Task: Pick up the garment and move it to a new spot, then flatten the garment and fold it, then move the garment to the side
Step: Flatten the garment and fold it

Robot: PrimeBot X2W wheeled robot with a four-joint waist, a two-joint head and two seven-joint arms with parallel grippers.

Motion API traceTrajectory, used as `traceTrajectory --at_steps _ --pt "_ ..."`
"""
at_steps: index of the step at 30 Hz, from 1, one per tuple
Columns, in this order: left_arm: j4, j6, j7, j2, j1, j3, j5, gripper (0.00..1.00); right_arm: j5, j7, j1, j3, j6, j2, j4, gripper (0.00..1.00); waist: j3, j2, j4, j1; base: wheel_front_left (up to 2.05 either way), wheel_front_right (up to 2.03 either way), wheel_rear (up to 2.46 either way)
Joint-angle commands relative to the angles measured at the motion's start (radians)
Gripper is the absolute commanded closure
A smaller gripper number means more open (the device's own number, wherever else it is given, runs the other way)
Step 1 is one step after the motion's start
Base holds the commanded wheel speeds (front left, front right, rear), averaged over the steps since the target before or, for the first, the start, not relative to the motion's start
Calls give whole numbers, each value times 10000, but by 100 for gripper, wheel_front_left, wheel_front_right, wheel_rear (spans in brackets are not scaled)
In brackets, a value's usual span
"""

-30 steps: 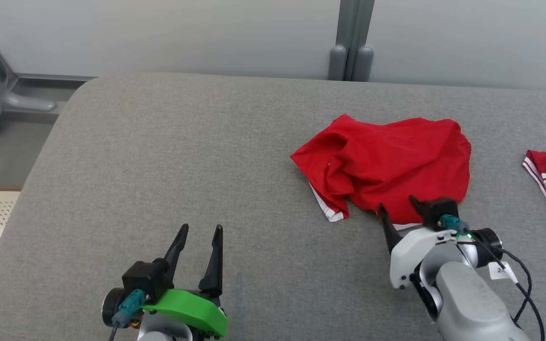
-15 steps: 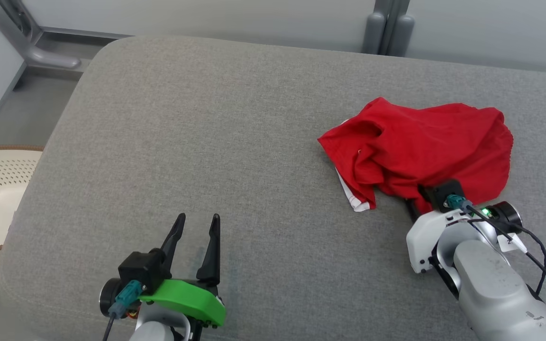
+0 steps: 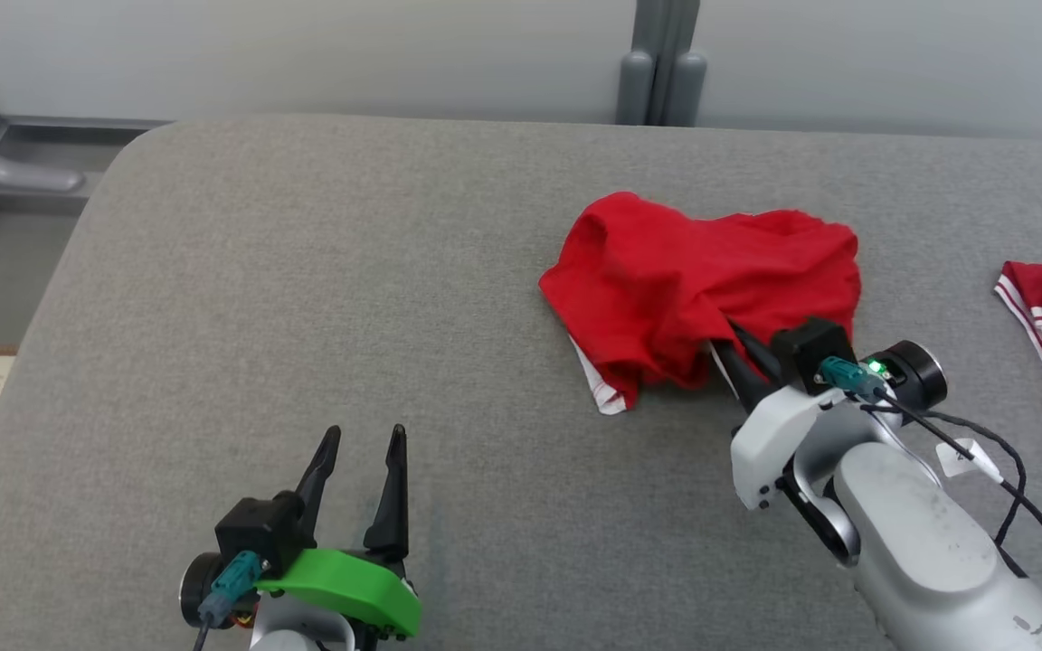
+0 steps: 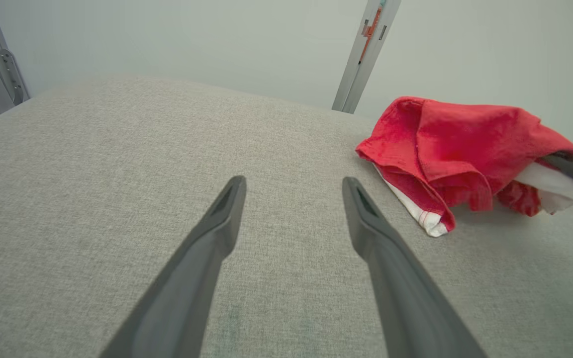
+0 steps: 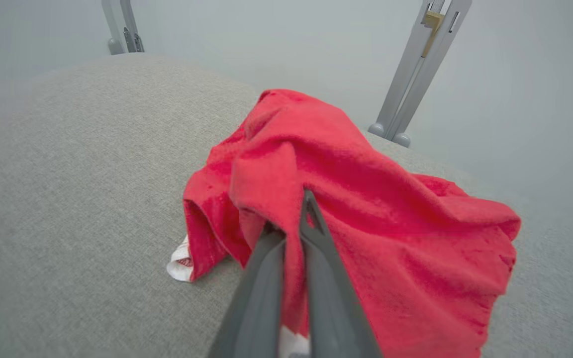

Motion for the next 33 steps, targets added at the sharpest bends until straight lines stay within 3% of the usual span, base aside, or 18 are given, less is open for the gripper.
traceTrajectory --at_steps 1,8,13,18,29,30,31,33 --pt "-42 64 -80 91 130 49 -34 0 227 363 428 223 -19 -273 -722 100 -408 0 -522 0 0 0 0" --pt "-193 85 -66 85 91 82 -58 0 1064 2168 1759 157 -19 -1251 -4629 100 -382 0 -618 0 0 0 0" --pt "-235 28 -69 35 -195 25 -57 0 883 2853 1597 -207 -18 -1452 -5348 100 13 0 -129 0 0 0 0" --pt "-181 -20 -65 -52 -495 -55 -69 0 901 2998 598 -364 -19 -1502 -4041 100 543 0 624 0 0 0 0" --pt "-221 -171 -59 -221 -948 -76 -83 0 524 2199 -2446 -425 -19 -1487 642 100 1627 0 1994 0 0 0 0" --pt "-212 -174 -59 -233 -963 -77 -67 0 487 2010 -2645 -457 -19 -1451 1047 93 1653 0 2061 0 0 0 0" --pt "-211 -169 -59 -242 -966 -64 -61 0 480 1930 -2770 -499 -19 -1403 1367 76 1659 0 2085 0 0 0 0" --pt "-182 -179 -60 -258 -936 -41 -44 0 530 1731 -2972 -561 -19 -1303 2031 53 1638 0 2102 0 0 0 0"
